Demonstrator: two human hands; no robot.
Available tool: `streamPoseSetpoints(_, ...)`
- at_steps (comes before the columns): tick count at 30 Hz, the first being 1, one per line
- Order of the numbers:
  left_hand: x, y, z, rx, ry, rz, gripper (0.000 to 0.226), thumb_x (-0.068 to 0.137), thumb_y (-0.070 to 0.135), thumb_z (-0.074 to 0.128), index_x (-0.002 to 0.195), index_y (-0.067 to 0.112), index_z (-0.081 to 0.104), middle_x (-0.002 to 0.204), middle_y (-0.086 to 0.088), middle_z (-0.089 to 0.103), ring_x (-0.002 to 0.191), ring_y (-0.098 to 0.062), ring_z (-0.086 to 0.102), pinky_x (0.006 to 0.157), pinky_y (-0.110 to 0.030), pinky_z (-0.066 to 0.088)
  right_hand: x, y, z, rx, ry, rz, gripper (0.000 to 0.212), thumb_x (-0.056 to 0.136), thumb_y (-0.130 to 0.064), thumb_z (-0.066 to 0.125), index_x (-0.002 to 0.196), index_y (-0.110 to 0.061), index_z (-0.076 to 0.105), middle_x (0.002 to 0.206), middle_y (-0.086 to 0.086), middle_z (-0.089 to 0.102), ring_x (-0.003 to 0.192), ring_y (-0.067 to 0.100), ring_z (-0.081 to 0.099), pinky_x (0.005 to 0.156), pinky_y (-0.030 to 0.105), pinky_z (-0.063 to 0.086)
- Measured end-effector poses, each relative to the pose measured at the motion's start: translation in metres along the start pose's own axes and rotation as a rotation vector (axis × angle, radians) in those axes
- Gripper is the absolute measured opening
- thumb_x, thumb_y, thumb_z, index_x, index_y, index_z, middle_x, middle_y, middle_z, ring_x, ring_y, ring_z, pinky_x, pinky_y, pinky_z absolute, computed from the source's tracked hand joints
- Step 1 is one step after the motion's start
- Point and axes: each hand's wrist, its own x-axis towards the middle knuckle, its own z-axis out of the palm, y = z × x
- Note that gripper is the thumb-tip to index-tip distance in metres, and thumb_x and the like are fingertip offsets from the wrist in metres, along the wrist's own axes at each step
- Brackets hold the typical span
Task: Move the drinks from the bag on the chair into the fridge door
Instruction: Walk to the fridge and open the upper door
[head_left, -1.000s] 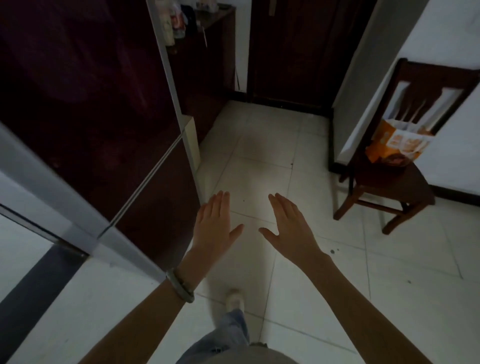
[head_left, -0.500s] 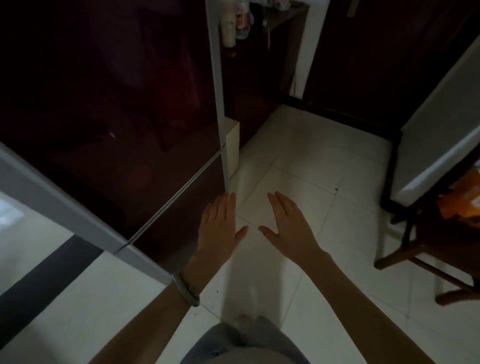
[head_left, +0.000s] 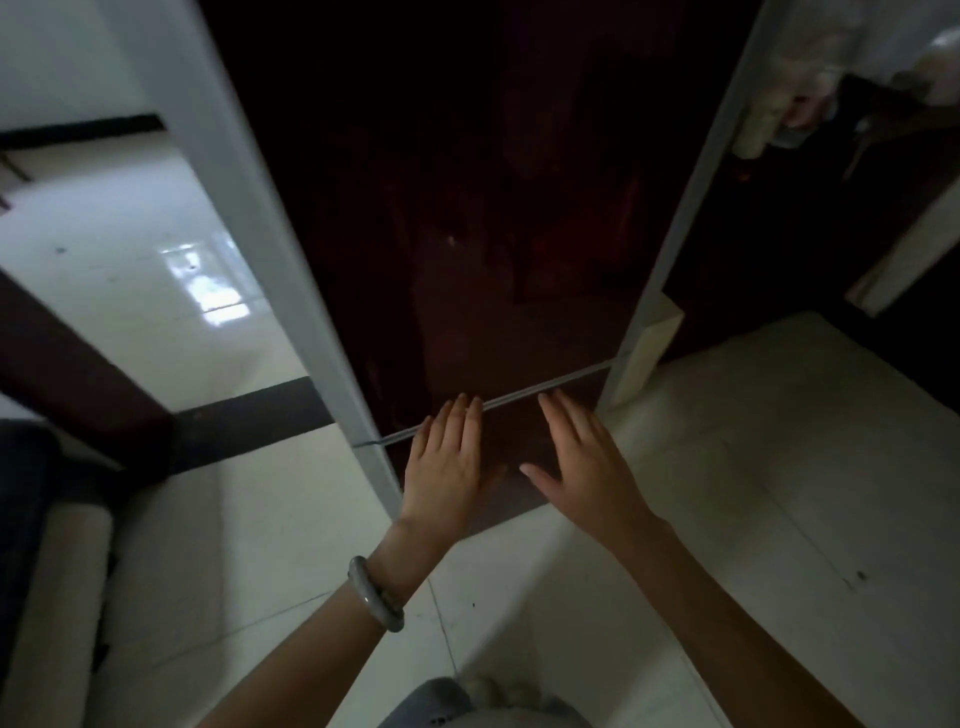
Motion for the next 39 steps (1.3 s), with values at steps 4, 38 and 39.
streamPoseSetpoints(4,-0.008,-0.023,-0.017,0.049,0.028,-0.152,0.077,0.075,0.044,0.069,0.133,0.001,0.044,0.134,-0.018,0.051,0.124,-0.031,0.049,0.101,-0.045,0.041,0.025,-0.022,-0.003,0.013,-0.008,-0.148,0.076,0.081,-0.035,0.068,0.142,-0.009,0.031,0.150,0.015,0.028,0.133,0.035,0.034,0.106,0.046,0.035)
streamPoseSetpoints(38,0.085,-0.152,-0.109,-0.842,0.324,-0.651,0.042,0.090,0.027,0.057,0.124,0.006,0.043,0.121,-0.010,0.058,0.108,-0.025,0.057,0.090,-0.037,0.047,0.161,-0.129,-0.043,-0.285,-0.066,-0.553,0.096,0.087,-0.031,0.060,0.145,-0.012,-0.015,0.153,0.010,-0.024,0.139,0.024,-0.024,0.106,0.040,-0.012)
streamPoseSetpoints(39,0.085,-0.153,-0.107,-0.840,0.324,-0.650,0.040,0.091,0.025,0.056,0.124,0.006,0.043,0.121,-0.011,0.058,0.109,-0.026,0.057,0.090,-0.038,0.047,0.161,-0.129,-0.044,-0.268,-0.075,-0.554,0.097,0.087,-0.030,0.060,0.145,-0.012,-0.016,0.153,0.009,-0.025,0.139,0.023,-0.024,0.107,0.040,-0.011)
